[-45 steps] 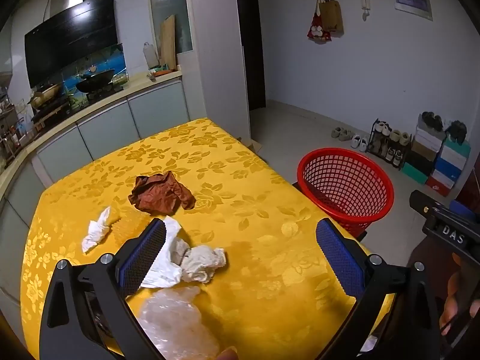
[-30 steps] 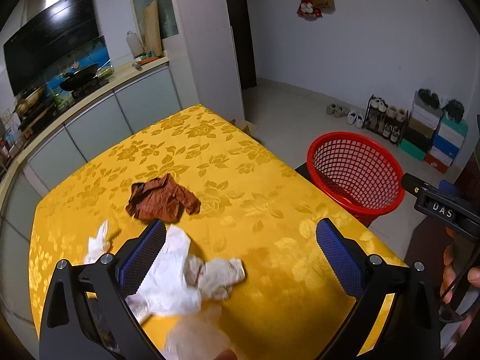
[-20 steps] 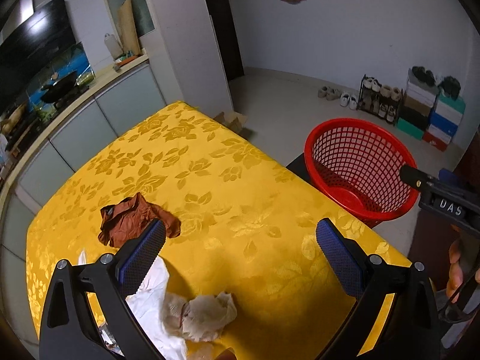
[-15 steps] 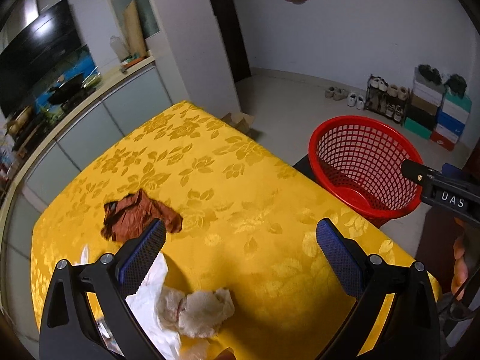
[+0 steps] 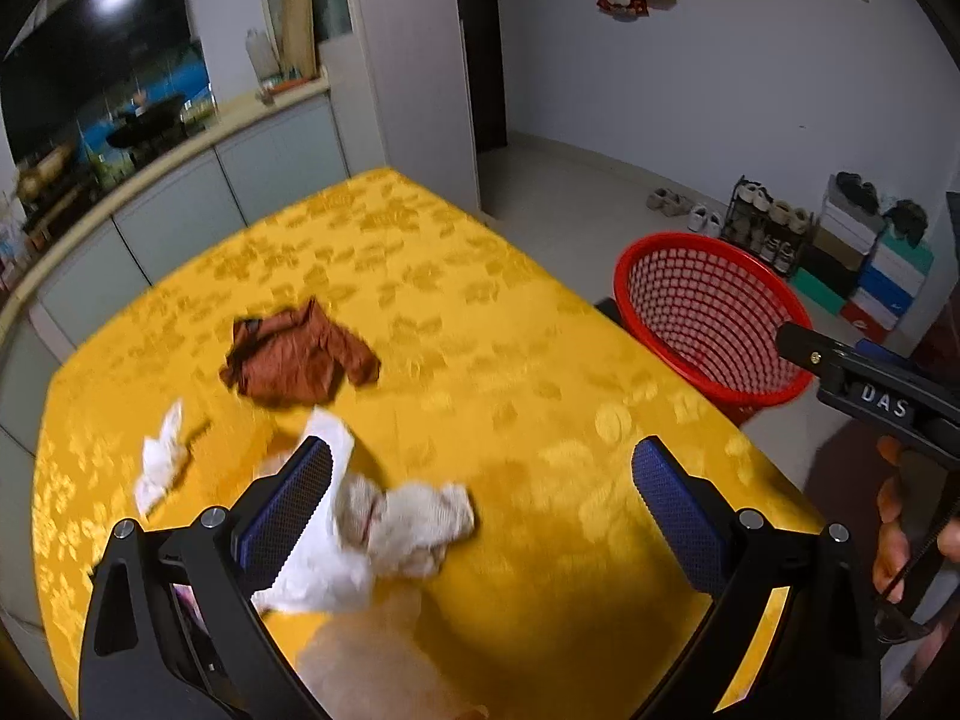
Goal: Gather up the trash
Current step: 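Move both tools over the trash pile on the yellow table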
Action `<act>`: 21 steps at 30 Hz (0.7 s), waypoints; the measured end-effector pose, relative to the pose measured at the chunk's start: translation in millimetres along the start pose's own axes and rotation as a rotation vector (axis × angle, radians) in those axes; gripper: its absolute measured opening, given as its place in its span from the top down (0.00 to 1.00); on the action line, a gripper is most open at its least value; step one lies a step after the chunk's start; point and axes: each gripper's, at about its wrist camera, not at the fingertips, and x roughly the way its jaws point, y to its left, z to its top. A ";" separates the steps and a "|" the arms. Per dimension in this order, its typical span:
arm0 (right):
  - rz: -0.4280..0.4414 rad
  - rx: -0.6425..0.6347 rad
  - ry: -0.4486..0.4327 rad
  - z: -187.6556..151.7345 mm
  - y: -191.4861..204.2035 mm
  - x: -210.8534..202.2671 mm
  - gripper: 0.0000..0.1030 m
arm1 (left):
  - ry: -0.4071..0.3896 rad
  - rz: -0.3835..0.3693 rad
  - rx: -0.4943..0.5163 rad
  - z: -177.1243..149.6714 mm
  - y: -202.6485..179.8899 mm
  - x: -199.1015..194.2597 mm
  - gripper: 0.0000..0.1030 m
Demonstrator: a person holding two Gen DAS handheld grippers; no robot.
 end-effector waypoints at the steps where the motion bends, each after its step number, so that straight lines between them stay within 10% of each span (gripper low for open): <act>1: -0.007 0.001 0.006 -0.7 1.9 -0.8 0.05 | 0.004 -0.006 -0.009 -2.7 4.2 -2.9 0.06; 21: -0.061 -0.039 -0.068 -23.3 36.7 -51.3 0.05 | -0.101 0.054 -0.031 -21.1 39.5 -40.1 0.06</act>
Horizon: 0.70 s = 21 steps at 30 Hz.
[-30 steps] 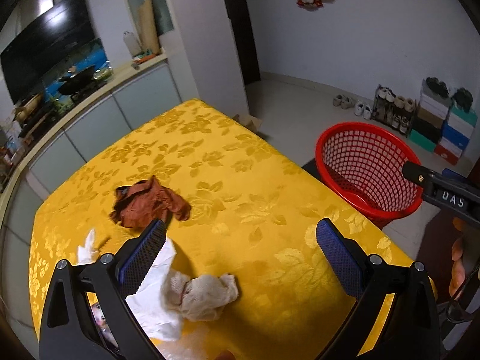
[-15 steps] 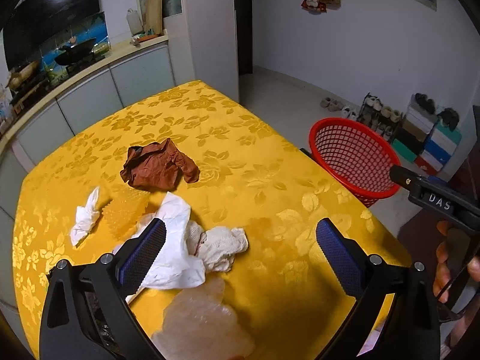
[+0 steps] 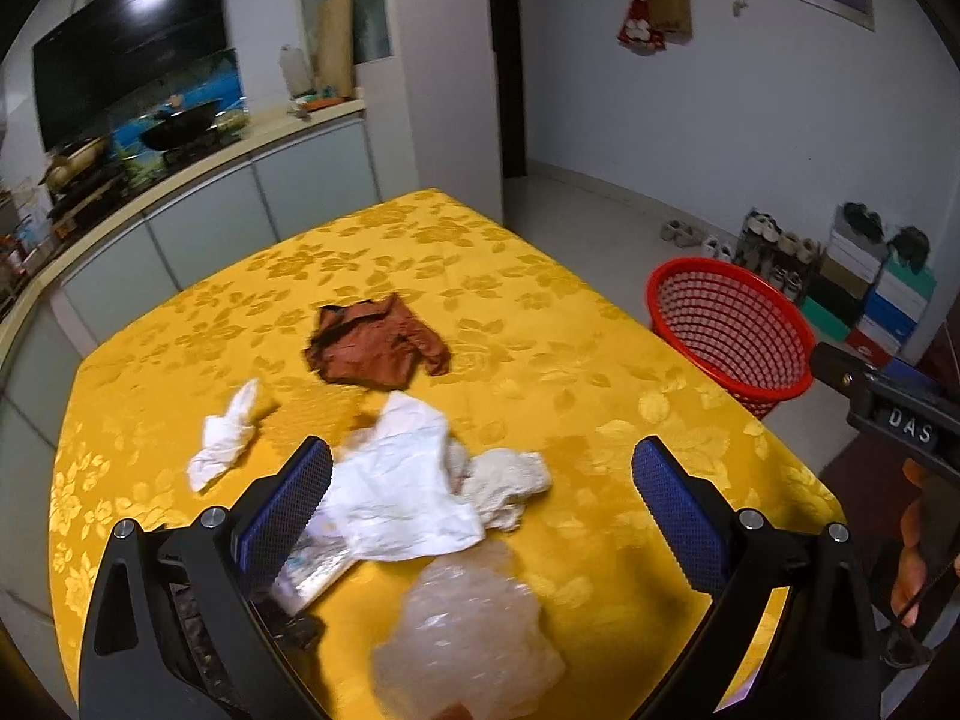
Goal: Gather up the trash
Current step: 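Move both tools over the trash pile on the yellow table, then grasp the brown crumpled paper with the left gripper and lift it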
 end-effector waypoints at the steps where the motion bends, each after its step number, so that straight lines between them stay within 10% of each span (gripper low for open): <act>1: 0.005 -0.012 0.004 -0.5 4.3 0.1 0.05 | -0.001 0.010 -0.005 -1.2 4.2 -1.0 0.06; 14: 0.195 -0.217 0.108 -19.9 78.9 18.9 0.05 | 0.024 0.212 -0.167 -15.0 122.2 -19.5 0.06; 21: 0.215 -0.252 0.153 -5.1 97.9 43.2 0.05 | 0.031 0.111 -0.219 13.6 157.2 -6.3 0.06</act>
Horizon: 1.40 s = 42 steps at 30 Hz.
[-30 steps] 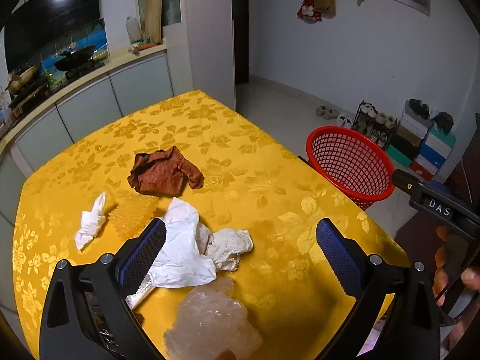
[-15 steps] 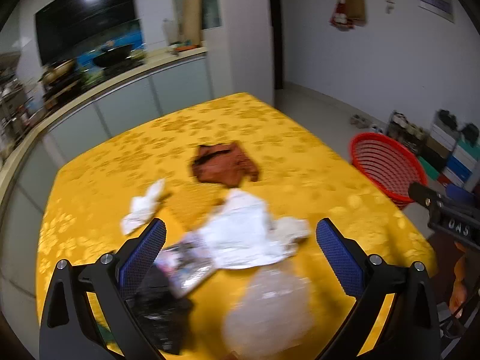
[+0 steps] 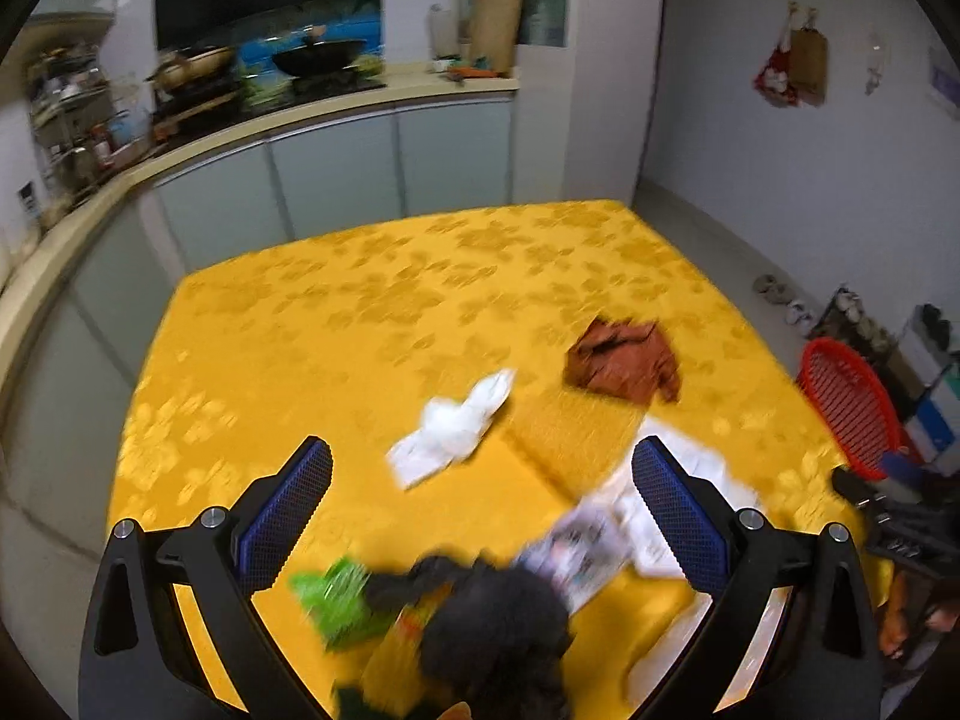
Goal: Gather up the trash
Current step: 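Grasp the brown crumpled paper with the left gripper and lift it, then grasp the clear plastic bag with the right gripper while the left holds the brown paper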
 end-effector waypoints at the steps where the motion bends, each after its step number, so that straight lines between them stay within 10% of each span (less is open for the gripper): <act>1: -0.009 -0.007 0.005 2.7 0.9 5.6 0.05 | 0.005 -0.015 0.019 6.9 -5.5 6.6 0.06; 10: -0.033 -0.042 0.099 -2.1 4.5 47.3 0.05 | 0.245 -0.148 0.251 45.6 -85.0 114.1 0.07; 17: -0.049 -0.053 0.132 -4.1 0.1 66.1 0.05 | 0.359 -0.141 0.296 42.4 -102.4 162.9 0.32; 30: -0.056 -0.094 0.159 -2.6 2.3 70.7 0.05 | 0.262 -0.177 0.231 50.8 -89.0 134.6 0.50; 42: 0.291 -0.246 0.042 -10.8 43.7 -6.4 0.06 | 0.011 -0.085 0.169 53.9 -45.0 26.0 0.50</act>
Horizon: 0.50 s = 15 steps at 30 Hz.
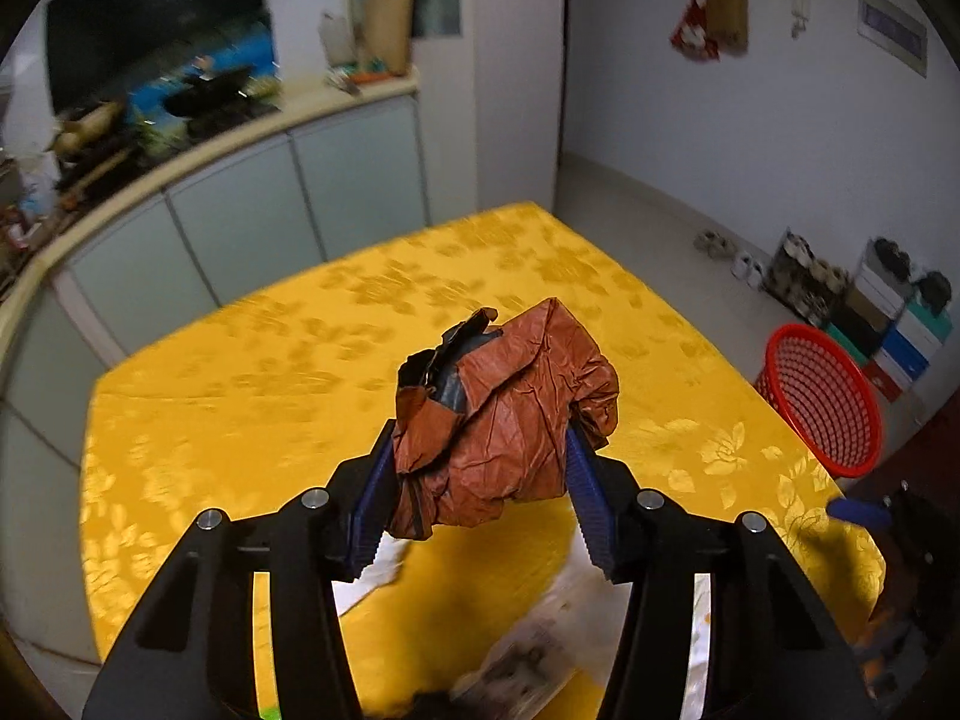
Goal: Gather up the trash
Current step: 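Grasp the clear plastic bag with the right gripper while the left holds the brown paper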
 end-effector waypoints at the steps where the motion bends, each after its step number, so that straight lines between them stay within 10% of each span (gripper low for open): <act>1: 0.045 -0.023 -0.003 -3.0 9.2 -5.6 0.06 | -0.010 0.007 -0.007 -2.4 3.2 -5.3 0.50; 13: 0.111 -0.223 0.123 -30.5 88.4 28.5 0.07 | -0.033 0.059 -0.103 -30.5 32.9 -37.3 0.50; 15: 0.105 -0.193 0.151 -33.8 85.3 35.7 0.24 | -0.035 0.061 -0.118 -35.5 35.9 -39.2 0.50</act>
